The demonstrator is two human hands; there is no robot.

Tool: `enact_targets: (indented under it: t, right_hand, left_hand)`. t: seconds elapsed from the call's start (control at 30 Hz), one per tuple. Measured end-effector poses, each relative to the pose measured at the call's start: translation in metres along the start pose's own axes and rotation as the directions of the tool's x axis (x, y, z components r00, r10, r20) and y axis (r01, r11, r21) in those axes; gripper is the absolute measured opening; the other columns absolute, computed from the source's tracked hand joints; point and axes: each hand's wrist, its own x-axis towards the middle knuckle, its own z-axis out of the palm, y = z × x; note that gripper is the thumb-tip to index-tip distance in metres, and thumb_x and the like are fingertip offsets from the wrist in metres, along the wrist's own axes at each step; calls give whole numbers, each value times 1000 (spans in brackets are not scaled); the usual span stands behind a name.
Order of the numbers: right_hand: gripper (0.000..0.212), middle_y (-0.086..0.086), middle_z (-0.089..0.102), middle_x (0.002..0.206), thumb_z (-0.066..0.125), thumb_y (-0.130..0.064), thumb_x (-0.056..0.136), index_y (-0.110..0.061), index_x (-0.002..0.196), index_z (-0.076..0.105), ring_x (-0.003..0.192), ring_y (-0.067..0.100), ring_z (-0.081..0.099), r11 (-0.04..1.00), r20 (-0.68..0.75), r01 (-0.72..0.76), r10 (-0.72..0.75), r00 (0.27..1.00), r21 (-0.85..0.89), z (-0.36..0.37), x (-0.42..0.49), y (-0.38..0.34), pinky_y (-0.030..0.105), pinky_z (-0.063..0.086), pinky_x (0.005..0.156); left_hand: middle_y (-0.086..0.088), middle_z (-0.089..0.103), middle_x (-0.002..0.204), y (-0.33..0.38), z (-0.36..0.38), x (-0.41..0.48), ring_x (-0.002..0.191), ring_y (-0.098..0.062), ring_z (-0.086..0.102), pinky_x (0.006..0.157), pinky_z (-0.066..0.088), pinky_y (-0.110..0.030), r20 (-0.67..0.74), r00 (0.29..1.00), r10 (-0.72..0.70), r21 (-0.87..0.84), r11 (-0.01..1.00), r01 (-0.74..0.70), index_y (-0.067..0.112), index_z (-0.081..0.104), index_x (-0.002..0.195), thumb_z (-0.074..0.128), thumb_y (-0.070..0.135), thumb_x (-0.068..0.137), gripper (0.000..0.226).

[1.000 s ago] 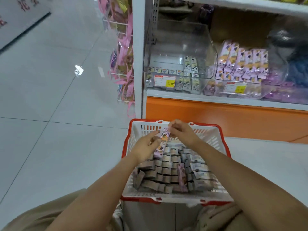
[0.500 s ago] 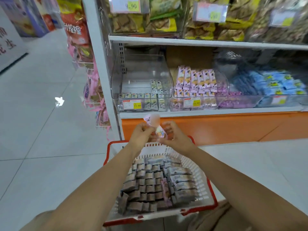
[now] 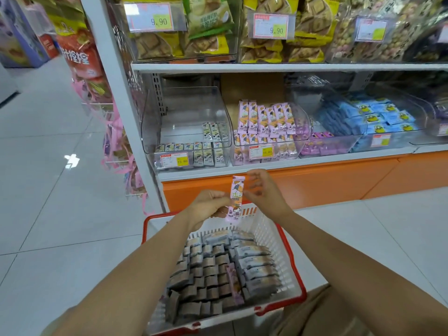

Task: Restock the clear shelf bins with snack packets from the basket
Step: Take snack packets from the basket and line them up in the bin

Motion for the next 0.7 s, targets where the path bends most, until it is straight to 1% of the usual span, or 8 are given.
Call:
enact_targets:
  t: [0.07,0.17,0.3,0.43,0.53,0.6,0.63,0.7]
  right_hand:
    - [29,3,56,103,68,-7,88,-17,109,51,83,13,55,1000,-28,7,-6,1000,19,0,-3,-4,20,46,70]
    - [14,7,62,97,64,-10,92,-14,104,57,84,18,60,995,65,72,-76,995,63,-1,-9,-13,24,50,71]
    - [27,-1,62,91,69,-12,89,-16,111,56,77,4,61,986,74,90,-100,992,138,-5,-6,-28,17,49,67]
    - [38,4,62,99,65,-5,90,-20,124,54,83,17,62,986,0,138,-138,990,94,-17,8,-35,23,53,68]
    - [41,2,62,93,64,-4,89,-23,125,55,80,23,62,981,-92,194,-191,977,25,-26,27,-43,29,55,70]
    - [41,2,61,89,64,-3,88,-22,123,56,75,20,60,975,-148,220,-220,964,-21,-32,44,-49,26,54,67]
    - [40,3,61,88,64,-4,88,-21,124,55,72,16,59,975,-179,217,-221,959,-42,-36,54,-51,26,54,65]
    - [39,1,60,87,64,-7,90,-21,125,55,66,8,57,978,-232,187,-203,951,-89,-43,74,-54,23,52,59]
  left_hand:
    - [2,59,60,3,4,3,56,-9,54,61,50,-22,-34,999,-1,-70,998,-2,10,68,76,68,6,89,13]
    - [-8,67,69,13,7,9,59,-16,63,65,59,-26,-138,990,-17,-194,981,-10,4,69,80,69,5,88,8]
    - [-18,72,82,34,9,15,67,-20,71,64,58,-24,-149,989,19,-274,960,-60,0,67,86,70,3,86,5]
    - [-20,72,91,59,9,23,66,-18,72,65,59,-23,-164,977,139,-230,957,-175,-7,66,99,63,6,93,15]
    - [-17,72,100,77,7,33,80,-21,71,72,59,-26,-176,944,279,-29,957,-289,-3,64,109,57,13,98,21]
    - [-8,69,108,86,1,41,94,-19,65,84,55,-29,-211,884,416,261,896,-360,6,65,115,55,18,99,22]
    - [-4,65,115,88,-4,45,101,-17,60,90,50,-30,-207,847,490,443,819,-366,10,63,121,54,21,99,26]
    - [-4,53,137,88,-16,53,122,-18,49,103,38,-32,-147,784,603,749,586,-310,15,53,137,51,26,100,39]
